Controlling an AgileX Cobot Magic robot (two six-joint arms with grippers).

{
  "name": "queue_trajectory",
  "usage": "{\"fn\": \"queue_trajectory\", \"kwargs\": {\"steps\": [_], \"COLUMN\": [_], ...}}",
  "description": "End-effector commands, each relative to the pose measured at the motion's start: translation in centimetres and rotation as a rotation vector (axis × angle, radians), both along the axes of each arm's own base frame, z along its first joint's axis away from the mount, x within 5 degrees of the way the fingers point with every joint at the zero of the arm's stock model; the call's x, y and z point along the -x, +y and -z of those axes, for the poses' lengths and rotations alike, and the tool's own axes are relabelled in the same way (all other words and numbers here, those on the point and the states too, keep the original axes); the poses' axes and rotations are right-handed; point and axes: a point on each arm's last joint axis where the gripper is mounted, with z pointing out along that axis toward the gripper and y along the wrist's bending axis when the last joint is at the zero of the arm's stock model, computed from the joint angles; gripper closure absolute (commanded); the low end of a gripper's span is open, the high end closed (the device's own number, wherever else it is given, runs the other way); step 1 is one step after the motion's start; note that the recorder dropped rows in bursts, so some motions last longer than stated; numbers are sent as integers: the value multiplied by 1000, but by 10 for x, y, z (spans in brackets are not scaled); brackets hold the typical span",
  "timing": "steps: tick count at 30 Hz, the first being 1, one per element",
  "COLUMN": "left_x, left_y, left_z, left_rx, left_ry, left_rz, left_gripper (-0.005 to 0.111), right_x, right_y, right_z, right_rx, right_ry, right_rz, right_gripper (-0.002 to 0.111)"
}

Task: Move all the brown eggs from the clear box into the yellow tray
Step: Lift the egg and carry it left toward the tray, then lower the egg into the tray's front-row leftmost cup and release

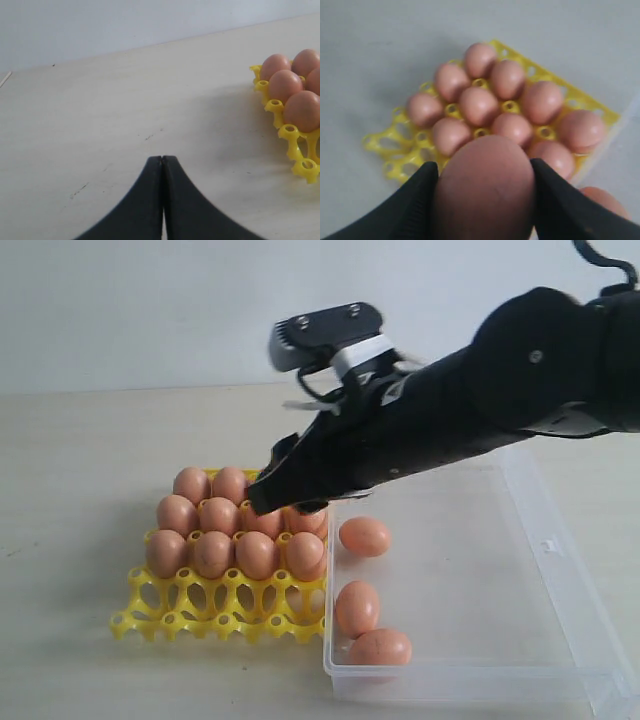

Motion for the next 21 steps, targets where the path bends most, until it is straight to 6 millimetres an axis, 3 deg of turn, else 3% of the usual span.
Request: {"fn": "queue_trajectory", "kwargs": {"steps": [1, 12, 17, 21], "left_x": [0, 0, 0, 0], "left_y": [0, 0, 0, 0], "left_z": [-2, -2, -2, -2], "left_rx": [8, 6, 6, 6], "left_ry": [-12, -12, -12, -12], "left_rz": [-2, -1, -1, -1], "left_gripper": [107, 107, 107, 107], "right_x": [-2, -17, -21, -29], "right_y": [31, 111, 140, 148], "right_z": [4, 30, 45, 61], "right_rx": [60, 154, 112, 56], "right_ry": [98, 181, 170, 165], "right_rz": [-154, -411, -414, -344], "right_gripper": [108, 108, 108, 108]}}
